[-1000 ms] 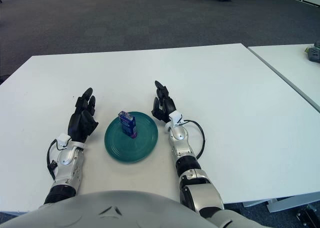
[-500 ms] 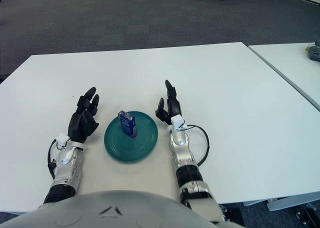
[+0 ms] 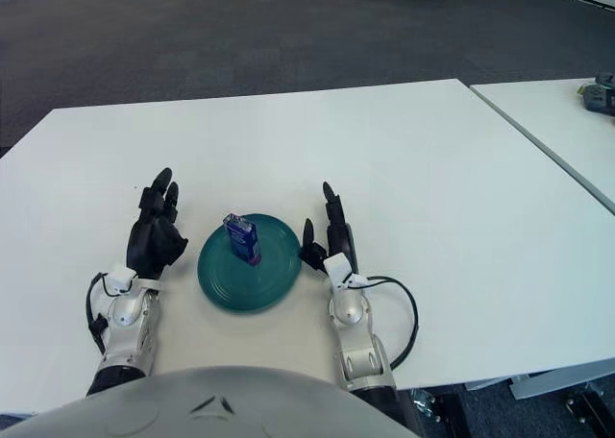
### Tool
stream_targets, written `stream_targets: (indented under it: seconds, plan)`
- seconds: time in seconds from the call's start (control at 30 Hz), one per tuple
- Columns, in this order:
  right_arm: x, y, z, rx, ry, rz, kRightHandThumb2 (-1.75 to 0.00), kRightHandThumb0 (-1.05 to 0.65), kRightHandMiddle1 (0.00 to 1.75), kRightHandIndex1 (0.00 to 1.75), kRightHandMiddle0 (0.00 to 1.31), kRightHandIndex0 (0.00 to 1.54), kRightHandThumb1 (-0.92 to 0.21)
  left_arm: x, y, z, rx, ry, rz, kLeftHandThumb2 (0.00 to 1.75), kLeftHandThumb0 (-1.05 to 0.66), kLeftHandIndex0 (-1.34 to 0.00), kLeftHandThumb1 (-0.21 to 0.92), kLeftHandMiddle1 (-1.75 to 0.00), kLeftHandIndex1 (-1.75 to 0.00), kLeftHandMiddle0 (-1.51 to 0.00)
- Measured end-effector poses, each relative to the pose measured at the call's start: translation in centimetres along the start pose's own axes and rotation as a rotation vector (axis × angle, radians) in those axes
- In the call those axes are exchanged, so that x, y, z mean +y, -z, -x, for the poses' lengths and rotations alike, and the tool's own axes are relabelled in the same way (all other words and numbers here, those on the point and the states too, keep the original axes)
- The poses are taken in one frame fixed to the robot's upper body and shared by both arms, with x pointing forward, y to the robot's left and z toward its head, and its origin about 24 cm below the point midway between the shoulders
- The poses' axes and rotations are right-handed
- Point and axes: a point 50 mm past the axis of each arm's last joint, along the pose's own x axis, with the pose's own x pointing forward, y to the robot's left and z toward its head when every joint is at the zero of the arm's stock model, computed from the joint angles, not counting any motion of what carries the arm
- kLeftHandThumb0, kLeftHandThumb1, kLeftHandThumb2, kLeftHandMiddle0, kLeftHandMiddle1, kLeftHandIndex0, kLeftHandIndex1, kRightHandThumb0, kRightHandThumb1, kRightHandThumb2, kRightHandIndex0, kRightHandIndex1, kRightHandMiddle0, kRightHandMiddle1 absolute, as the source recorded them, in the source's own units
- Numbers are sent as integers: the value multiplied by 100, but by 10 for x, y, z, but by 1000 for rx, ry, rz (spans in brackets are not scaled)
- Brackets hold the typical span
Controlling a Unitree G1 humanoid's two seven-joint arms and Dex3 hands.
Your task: Put the gum into the plate.
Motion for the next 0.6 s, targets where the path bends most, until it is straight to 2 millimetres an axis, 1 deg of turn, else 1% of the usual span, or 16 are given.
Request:
stream_targets:
  seconds: [0.23, 0.6]
  plan:
    - [-5, -2, 4, 3, -51, 64, -88, -81, 2, 0, 0, 0, -92, -1, -5, 14, 28, -47, -28, 116, -105, 0, 92, 0, -22, -8]
    - [-9, -2, 6, 1, -82, 70, -88, -81, 2, 0, 2, 0, -92, -2, -1, 23, 112, -56, -13, 118, -105, 0, 92, 0, -24, -6]
